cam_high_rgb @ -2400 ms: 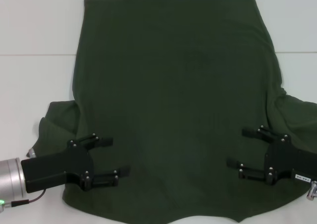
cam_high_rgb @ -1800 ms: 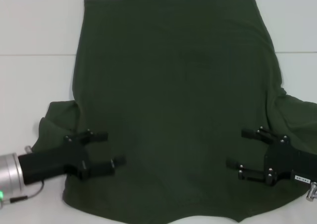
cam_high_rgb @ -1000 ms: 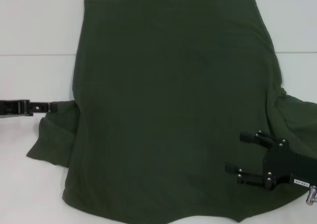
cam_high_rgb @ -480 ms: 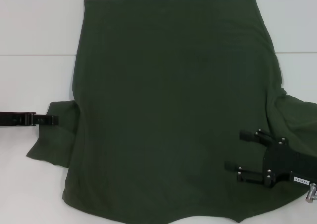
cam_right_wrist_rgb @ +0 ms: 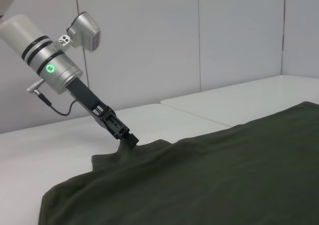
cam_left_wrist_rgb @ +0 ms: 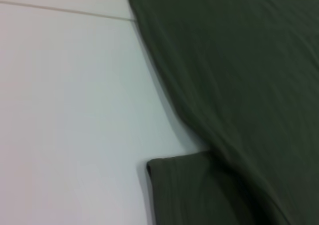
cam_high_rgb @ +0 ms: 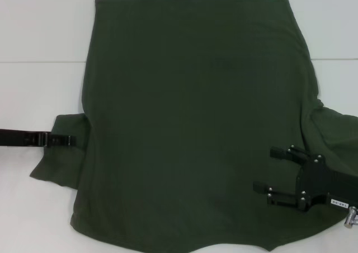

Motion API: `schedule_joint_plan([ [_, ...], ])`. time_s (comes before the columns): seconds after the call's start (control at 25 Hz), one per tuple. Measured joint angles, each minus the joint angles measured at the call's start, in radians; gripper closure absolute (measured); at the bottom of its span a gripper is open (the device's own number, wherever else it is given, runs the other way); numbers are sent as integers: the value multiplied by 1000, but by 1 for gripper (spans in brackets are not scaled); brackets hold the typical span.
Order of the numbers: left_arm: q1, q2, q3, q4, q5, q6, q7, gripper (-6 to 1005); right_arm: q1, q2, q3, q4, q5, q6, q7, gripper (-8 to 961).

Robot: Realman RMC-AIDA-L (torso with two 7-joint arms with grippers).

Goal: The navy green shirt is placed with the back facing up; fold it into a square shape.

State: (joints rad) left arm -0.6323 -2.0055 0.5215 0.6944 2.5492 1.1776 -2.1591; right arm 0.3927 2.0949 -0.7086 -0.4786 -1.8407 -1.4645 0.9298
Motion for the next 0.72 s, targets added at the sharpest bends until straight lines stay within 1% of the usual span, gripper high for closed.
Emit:
schedule_joint_plan([
  [0.4, -4, -6, 23, 10, 1, 12, 21, 151, 0, -1, 0, 0, 1, 1, 2, 31],
  [0.6, -5, -9, 29, 11, 2, 2, 21, 358, 1, -1, 0, 0, 3, 1, 4, 30],
  [0.72, -6, -9, 29, 11, 3, -3, 21, 564, 1, -1, 0, 0, 4, 1, 4, 30],
])
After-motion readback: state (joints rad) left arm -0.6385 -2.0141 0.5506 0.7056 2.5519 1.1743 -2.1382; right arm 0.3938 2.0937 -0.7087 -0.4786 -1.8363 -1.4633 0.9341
